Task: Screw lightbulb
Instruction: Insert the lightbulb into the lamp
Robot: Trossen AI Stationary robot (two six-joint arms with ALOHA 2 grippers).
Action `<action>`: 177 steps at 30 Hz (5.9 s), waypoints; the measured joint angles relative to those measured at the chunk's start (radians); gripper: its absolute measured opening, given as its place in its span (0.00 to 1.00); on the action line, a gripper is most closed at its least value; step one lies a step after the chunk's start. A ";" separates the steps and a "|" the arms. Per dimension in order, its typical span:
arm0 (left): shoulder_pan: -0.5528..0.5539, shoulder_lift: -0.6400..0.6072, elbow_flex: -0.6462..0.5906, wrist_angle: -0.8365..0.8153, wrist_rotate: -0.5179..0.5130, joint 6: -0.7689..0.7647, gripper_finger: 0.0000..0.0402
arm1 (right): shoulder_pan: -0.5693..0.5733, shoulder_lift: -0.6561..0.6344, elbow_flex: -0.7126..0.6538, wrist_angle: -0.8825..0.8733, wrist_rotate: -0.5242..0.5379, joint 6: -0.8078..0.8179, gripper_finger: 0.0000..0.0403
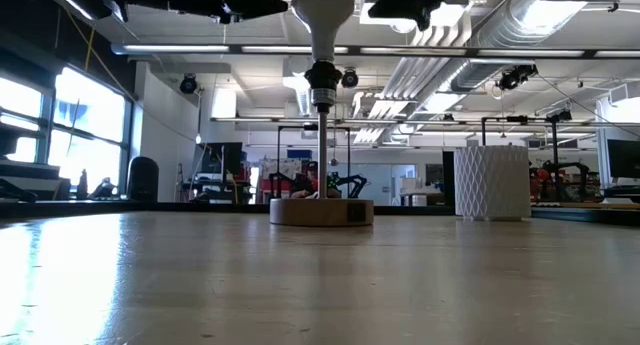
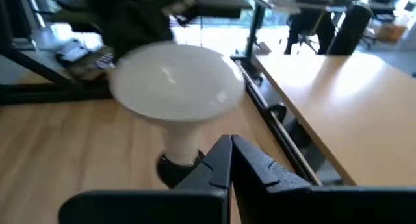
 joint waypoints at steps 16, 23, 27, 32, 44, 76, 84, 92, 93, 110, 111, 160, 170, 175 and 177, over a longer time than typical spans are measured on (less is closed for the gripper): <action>-0.024 0.044 0.000 0.065 0.009 0.082 0.00 | -0.069 0.097 0.000 0.127 -0.133 0.006 0.00; 0.051 0.044 -0.001 -0.018 -0.110 0.100 0.00 | 0.041 0.041 0.000 0.034 -0.132 0.002 0.00; 0.045 0.041 -0.001 -0.019 -0.110 0.099 0.00 | 0.093 0.020 0.000 0.029 -0.101 -0.027 0.00; -0.017 0.034 -0.001 0.018 -0.076 0.122 0.00 | 0.065 0.021 0.000 0.028 0.028 -0.022 0.00; -0.042 0.120 0.086 0.024 0.063 0.101 0.00 | -0.063 0.074 0.000 0.137 -0.149 0.043 0.00; -0.034 0.090 0.089 0.066 -0.078 0.173 0.00 | -0.088 0.073 0.000 0.111 -0.073 0.013 0.00; 0.042 0.091 0.088 -0.060 -0.078 0.097 0.00 | -0.027 0.026 0.000 0.072 -0.134 0.024 0.00; 0.039 0.092 0.088 -0.078 -0.177 0.141 0.00 | 0.049 -0.039 0.000 0.021 -0.072 -0.021 0.00; 0.030 0.091 0.088 -0.053 -0.176 0.149 0.00 | 0.044 -0.039 0.000 0.021 -0.039 -0.021 0.00; 0.003 0.092 0.089 0.006 -0.070 0.142 0.00 | -0.112 0.072 0.000 0.150 -0.118 0.024 0.00; 0.007 0.092 0.089 0.003 -0.072 0.142 0.00 | -0.112 0.072 0.000 0.149 -0.132 0.024 0.00; 0.103 0.098 0.089 -0.075 -0.171 0.149 0.00 | -0.004 0.062 0.000 0.116 -0.114 0.050 0.00; 0.080 0.065 0.089 -0.105 -0.265 0.172 0.00 | 0.046 0.021 0.000 0.111 -0.008 -0.002 0.00; 0.018 0.034 0.089 -0.062 -0.209 0.189 0.00 | -0.051 0.055 0.000 0.125 0.003 0.018 0.00; 0.005 0.034 0.089 -0.042 -0.153 0.186 0.00 | -0.095 0.073 0.000 0.154 -0.005 0.028 0.00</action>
